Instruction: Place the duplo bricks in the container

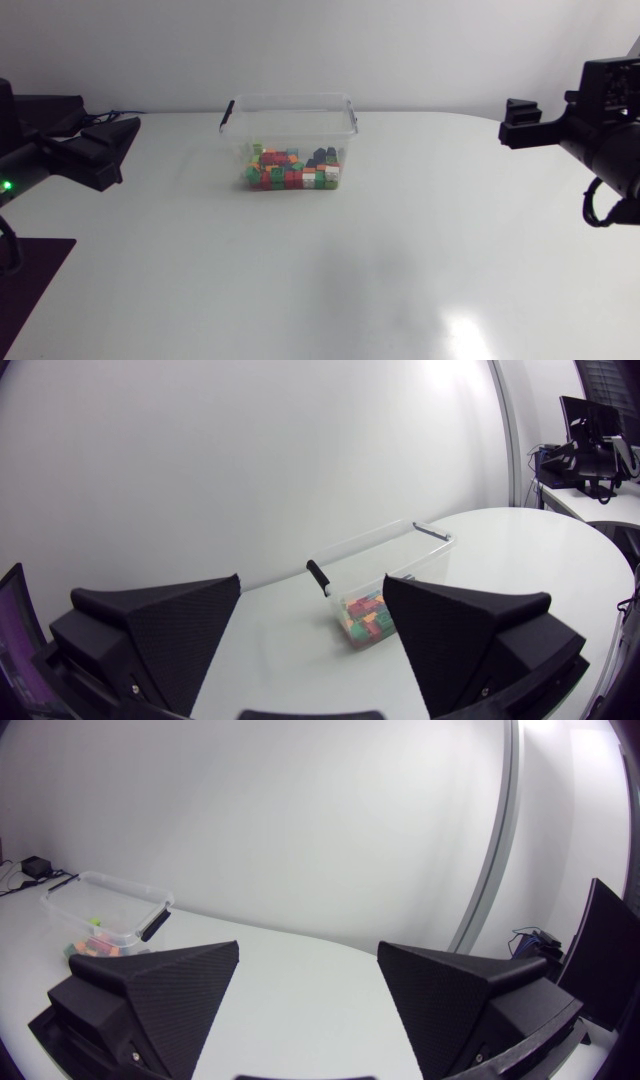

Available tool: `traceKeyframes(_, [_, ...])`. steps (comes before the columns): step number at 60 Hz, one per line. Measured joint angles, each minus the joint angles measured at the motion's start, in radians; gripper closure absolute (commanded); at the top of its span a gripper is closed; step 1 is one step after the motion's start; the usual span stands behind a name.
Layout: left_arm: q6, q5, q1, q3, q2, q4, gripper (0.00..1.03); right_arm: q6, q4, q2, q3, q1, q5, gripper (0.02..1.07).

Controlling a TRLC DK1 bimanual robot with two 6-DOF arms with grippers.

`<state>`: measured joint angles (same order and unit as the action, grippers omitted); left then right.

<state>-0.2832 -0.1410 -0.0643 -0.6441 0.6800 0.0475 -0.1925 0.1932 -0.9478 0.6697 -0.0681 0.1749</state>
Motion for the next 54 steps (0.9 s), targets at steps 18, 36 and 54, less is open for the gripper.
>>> traceKeyframes(18, [0.004,0.000,0.055,0.143,-0.229,0.006,0.04,-0.031,0.015,0.210,-0.167,0.045,-0.031,0.07])
traceKeyframes(36, [0.041,0.006,0.099,0.284,-0.391,0.005,0.04,-0.055,0.012,0.455,-0.321,0.045,-0.041,0.07])
traceKeyframes(54, [0.108,0.046,0.097,0.393,-0.482,-0.005,0.05,-0.011,-0.050,0.613,-0.429,0.047,-0.079,0.07])
